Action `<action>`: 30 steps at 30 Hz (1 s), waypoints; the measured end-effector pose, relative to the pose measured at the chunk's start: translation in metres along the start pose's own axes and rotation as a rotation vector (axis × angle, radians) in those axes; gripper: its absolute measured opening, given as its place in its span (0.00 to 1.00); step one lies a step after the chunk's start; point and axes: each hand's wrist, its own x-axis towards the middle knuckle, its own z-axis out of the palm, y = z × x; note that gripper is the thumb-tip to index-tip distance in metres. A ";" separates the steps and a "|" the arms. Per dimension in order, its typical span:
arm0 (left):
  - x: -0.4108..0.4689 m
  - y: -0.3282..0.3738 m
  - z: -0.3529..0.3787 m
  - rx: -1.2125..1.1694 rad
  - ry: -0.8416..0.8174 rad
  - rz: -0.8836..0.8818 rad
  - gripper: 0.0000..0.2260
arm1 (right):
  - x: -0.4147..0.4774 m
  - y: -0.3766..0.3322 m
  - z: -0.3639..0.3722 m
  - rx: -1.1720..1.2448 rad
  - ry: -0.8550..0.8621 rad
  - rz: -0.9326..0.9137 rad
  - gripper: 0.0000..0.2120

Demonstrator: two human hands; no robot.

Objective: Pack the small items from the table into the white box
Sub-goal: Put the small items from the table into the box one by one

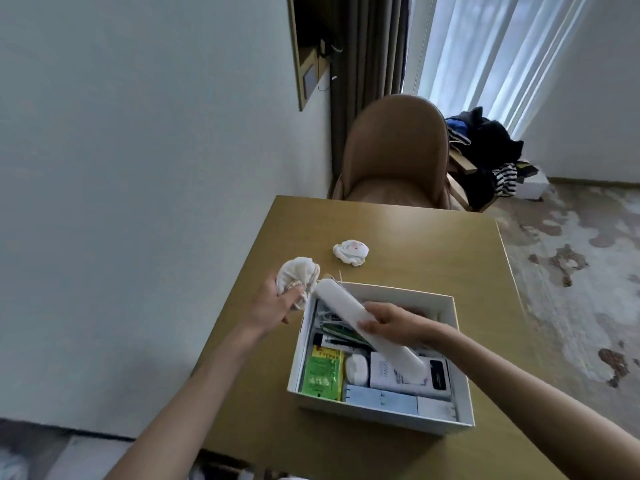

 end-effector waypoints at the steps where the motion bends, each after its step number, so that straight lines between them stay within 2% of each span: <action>1: -0.003 -0.001 0.000 0.016 0.007 0.000 0.10 | -0.005 0.003 0.003 -0.017 -0.018 0.004 0.04; 4: -0.010 -0.001 0.004 0.045 0.029 0.015 0.08 | -0.020 0.009 0.010 -0.137 -0.121 0.008 0.03; 7: -0.014 0.004 0.011 0.127 0.012 0.058 0.10 | -0.031 0.017 0.022 -0.256 -0.205 0.041 0.15; 9: -0.014 0.008 0.019 0.135 -0.017 0.085 0.11 | -0.036 0.021 0.033 -0.302 -0.257 0.071 0.19; 11: -0.014 0.012 0.028 0.157 -0.060 0.109 0.12 | -0.041 0.026 0.043 -0.423 -0.241 0.081 0.20; 15: -0.012 0.016 0.053 0.168 -0.175 0.139 0.11 | -0.054 0.032 0.046 -0.570 -0.170 0.069 0.17; 19: -0.011 0.010 0.079 0.284 -0.269 0.151 0.13 | -0.067 0.032 0.039 -0.571 -0.173 0.062 0.12; 21: -0.008 0.004 0.094 0.359 -0.309 0.134 0.13 | -0.072 0.036 0.027 -0.513 -0.103 0.093 0.11; 24: 0.001 -0.002 0.118 0.478 -0.374 0.116 0.14 | -0.081 0.045 0.002 -0.531 0.138 0.106 0.11; 27: 0.009 -0.005 0.137 0.436 -0.557 0.050 0.17 | -0.086 0.053 -0.016 -0.648 0.396 0.084 0.11; 30: 0.021 -0.009 0.147 0.575 -0.666 0.067 0.21 | -0.081 0.057 -0.030 -0.620 0.515 0.088 0.11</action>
